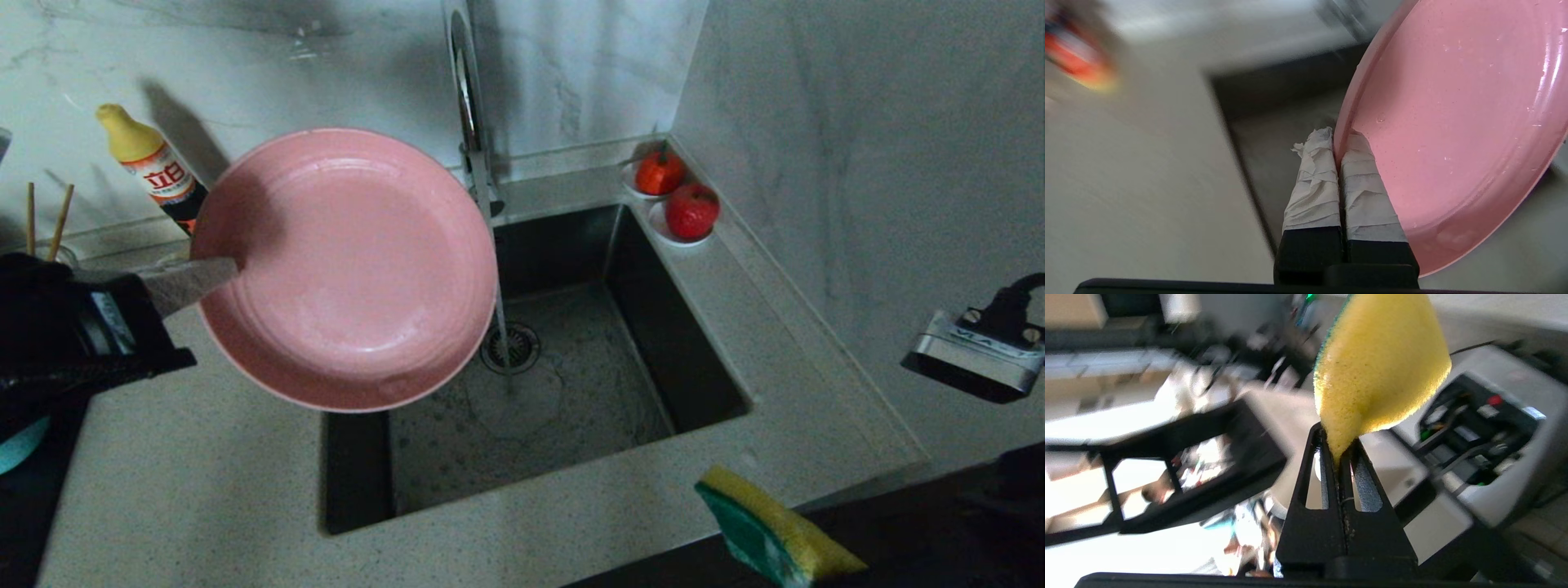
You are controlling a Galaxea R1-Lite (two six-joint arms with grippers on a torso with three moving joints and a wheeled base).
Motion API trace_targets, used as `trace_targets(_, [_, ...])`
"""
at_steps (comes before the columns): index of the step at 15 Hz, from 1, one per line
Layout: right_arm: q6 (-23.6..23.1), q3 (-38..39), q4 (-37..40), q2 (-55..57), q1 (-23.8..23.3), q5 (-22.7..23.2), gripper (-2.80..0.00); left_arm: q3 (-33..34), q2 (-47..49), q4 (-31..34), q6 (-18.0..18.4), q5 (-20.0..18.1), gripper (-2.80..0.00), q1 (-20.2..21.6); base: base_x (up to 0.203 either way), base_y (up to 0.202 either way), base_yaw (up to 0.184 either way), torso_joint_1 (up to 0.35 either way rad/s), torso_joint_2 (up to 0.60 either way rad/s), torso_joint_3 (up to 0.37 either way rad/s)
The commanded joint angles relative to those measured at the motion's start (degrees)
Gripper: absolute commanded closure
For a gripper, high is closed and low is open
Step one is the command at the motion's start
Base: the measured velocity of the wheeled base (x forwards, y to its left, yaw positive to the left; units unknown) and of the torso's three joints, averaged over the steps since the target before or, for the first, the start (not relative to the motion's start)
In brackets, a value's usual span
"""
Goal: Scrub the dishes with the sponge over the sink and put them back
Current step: Wipe the plate
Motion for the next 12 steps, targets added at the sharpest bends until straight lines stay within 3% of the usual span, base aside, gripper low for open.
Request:
trace_targets(1, [0.3, -2.1, 0.6, -0.5, 4.3, 1.2, 0.00, 1.6, -3.7, 1.9, -0.2, -0.9, 0.00, -0.1, 0.000, 0.000, 0.000, 0.000, 0.00, 0.000])
trace_targets(2, [0.4, -3.4, 0.6, -0.1, 5.6, 1.3, 0.00, 3.4, -4.3, 1.9, -0.1, -1.7, 0.00, -0.1, 0.000, 0.000, 0.000, 0.000, 0.00, 0.000])
trace_targets(5, [0.1, -5.2, 0.1, 2.9, 6.7, 2.0, 0.00, 6.8, -6.7, 2.0, 0.3, -9.7, 0.00, -0.2, 0.000, 0.000, 0.000, 0.000, 0.00, 0.000])
trace_targets(12, [0.3, -14.7, 0.4, 7.8, 12.5, 3.1, 0.00, 6.6, -2.5, 1.9, 0.7, -10.4, 0.00, -0.6, 0.000, 0.000, 0.000, 0.000, 0.00, 0.000])
